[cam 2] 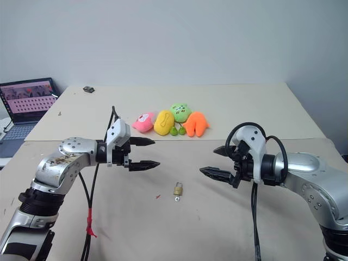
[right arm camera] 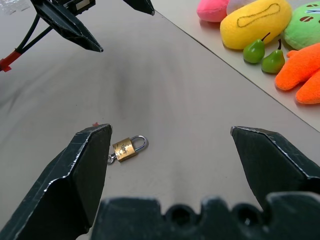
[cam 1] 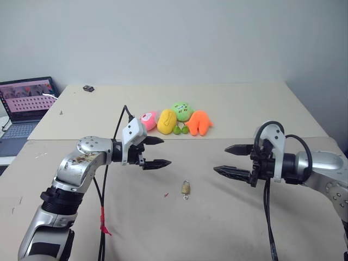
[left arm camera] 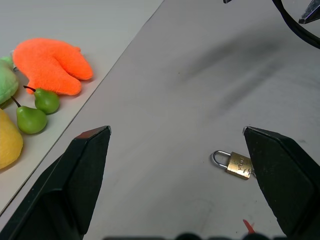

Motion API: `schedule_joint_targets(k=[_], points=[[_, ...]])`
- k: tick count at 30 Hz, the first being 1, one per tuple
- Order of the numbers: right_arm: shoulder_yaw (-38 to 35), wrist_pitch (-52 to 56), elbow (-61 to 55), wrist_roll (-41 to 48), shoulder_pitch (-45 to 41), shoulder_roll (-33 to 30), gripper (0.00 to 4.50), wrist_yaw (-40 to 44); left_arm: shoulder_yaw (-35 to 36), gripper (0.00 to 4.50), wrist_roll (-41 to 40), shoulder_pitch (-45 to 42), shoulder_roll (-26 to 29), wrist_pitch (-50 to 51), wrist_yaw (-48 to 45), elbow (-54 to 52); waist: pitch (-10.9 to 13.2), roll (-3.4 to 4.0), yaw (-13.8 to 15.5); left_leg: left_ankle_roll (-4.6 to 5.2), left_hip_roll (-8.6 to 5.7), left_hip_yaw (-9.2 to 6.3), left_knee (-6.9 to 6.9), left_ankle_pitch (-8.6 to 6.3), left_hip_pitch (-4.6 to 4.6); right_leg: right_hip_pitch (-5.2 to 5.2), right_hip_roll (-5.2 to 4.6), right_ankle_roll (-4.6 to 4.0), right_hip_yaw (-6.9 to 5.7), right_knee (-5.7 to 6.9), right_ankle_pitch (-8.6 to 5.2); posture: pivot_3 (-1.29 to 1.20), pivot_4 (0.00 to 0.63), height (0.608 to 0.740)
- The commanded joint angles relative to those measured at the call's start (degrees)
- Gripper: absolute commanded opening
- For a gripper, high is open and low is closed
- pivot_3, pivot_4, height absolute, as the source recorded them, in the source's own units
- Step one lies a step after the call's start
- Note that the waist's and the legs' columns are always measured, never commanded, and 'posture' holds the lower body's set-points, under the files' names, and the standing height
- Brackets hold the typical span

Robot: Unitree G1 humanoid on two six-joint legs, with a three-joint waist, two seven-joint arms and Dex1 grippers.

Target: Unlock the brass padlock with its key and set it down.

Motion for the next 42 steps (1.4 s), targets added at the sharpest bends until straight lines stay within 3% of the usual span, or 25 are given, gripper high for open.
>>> schedule_joint_targets(k=[1,8,16,20,25,31,42], points=[[-0.19,0.24,-1.59,0.89,-1.43,-0.23,4.47,-0.44,1.08,4.50,-0.84,-0.58,0.41,-0.51,-0.54,-1.31,0.00,0.00,-0.02,0.00,0.00,0.00,0.00,0.00,0.00,0.00,0.00,0.00,0.00,0.00,0.00,0.00,0.150,0.640],[1.69,1.27,-1.68,1.15,-3.05,-0.02,4.47,-1.57,0.25,4.50,0.91,-2.04,-0.61,-4.14,-1.05,2.48,0.00,0.01,-0.06,0.01,-0.01,-0.02,-0.02,0.00,0.00,0.00,0.01,0.00,0.00,0.00,0.00,0.00,0.150,0.640],[16.78,5.79,-3.45,-7.49,-8.33,4.43,4.47,-11.06,2.05,4.50,7.04,-6.70,-5.02,-12.23,7.27,12.04,-0.02,0.05,-0.09,0.10,-0.04,-0.07,0.00,0.06,-0.10,-0.04,0.01,-0.01,0.03,0.00,0.00,0.00,0.150,0.640],[17.67,13.44,-2.34,-12.60,-11.12,10.88,4.47,-22.93,2.58,4.50,7.59,-7.01,-5.07,-14.25,8.03,14.28,-0.12,0.22,-0.27,0.05,-0.02,-0.10,0.01,0.09,-0.42,-0.06,0.00,-0.01,0.05,0.03,0.01,0.00,0.150,0.640],[13.75,24.52,-6.87,-14.72,-10.03,23.92,4.47,-33.69,1.89,4.50,8.08,-7.87,-6.37,-15.26,7.97,16.66,-0.28,0.45,0.09,-0.33,0.00,-0.11,0.04,0.32,-0.44,-0.23,0.01,-0.01,-0.07,0.05,0.00,0.00,0.150,0.640],[12.38,34.15,-13.81,-13.69,-7.56,33.79,4.47,-35.02,0.40,4.50,8.39,-8.35,-6.98,-14.53,5.81,17.22,-0.31,0.50,0.04,-0.28,0.02,-0.20,0.10,0.28,-0.70,-0.28,-0.02,0.04,-0.28,0.06,-0.03,0.00,0.150,0.640],[16.75,34.83,-17.35,-11.52,-1.53,33.42,4.47,-34.98,-1.55,4.50,8.12,-8.98,-3.20,-12.29,-1.70,15.86,-0.29,0.49,-0.83,0.03,-0.09,-0.25,0.02,0.36,-0.68,-0.19,0.09,0.05,-0.38,0.07,-0.04,0.00,0.150,0.640]])
